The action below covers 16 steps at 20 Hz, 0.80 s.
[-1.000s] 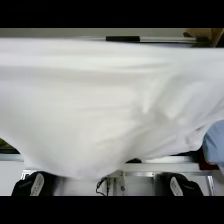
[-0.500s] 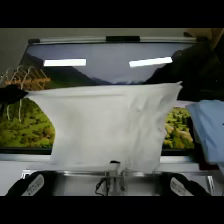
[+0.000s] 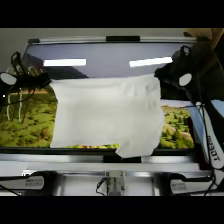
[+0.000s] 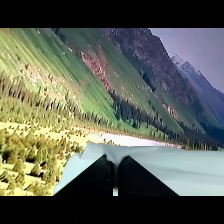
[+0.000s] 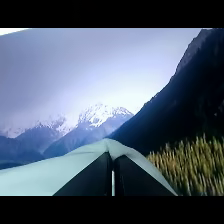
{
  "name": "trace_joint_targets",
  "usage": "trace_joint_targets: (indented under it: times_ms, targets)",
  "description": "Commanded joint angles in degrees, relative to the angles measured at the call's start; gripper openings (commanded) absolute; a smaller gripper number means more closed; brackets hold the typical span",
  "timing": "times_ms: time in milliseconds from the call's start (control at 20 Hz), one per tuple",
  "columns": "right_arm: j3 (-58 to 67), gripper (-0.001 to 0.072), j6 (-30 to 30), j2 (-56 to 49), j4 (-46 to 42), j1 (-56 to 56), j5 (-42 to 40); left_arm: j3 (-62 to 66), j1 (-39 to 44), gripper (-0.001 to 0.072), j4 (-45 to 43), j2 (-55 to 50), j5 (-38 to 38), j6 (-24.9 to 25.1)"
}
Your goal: Fold the shirts.
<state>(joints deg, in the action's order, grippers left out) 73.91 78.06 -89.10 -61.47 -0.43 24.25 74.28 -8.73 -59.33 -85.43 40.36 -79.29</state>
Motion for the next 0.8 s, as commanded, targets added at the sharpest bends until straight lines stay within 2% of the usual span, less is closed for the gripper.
trace_joint_targets:
  times_ms: [0,100,200,300,400,550,750]
  targets:
    - [-0.1,0.0069,4.0,-4.1,0.1,1.0,-0.2,1.1,1.5,0.0036,3.0,-6.6,-1.2,-0.5]
    - [-0.1,0.0069,4.4,-3.5,-0.1,0.7,6.3,1.1,1.0,0.0036,2.0,-6.5,5.2,0.6]
    - [-0.1,0.0069,4.5,-1.3,-1.1,-0.2,16.9,1.1,-0.7,0.0036,1.7,-5.2,15.5,2.8]
    - [-0.1,0.0069,5.2,0.0,-6.5,-0.9,28.7,0.3,-1.7,0.0036,0.5,-5.0,25.0,3.8]
    - [-0.8,0.0069,8.8,-0.4,-14.5,-0.5,37.8,-3.4,-1.7,0.0036,-1.3,-5.0,27.8,3.8]
    - [-2.4,0.0069,10.7,-0.4,-19.6,-0.7,42.2,-7.8,-2.4,0.0036,-1.7,-5.0,27.9,3.8]
    - [-2.7,0.0069,11.6,-0.4,-19.7,-0.5,40.8,-7.5,-3.8,0.0035,-1.6,-5.0,27.1,3.8]
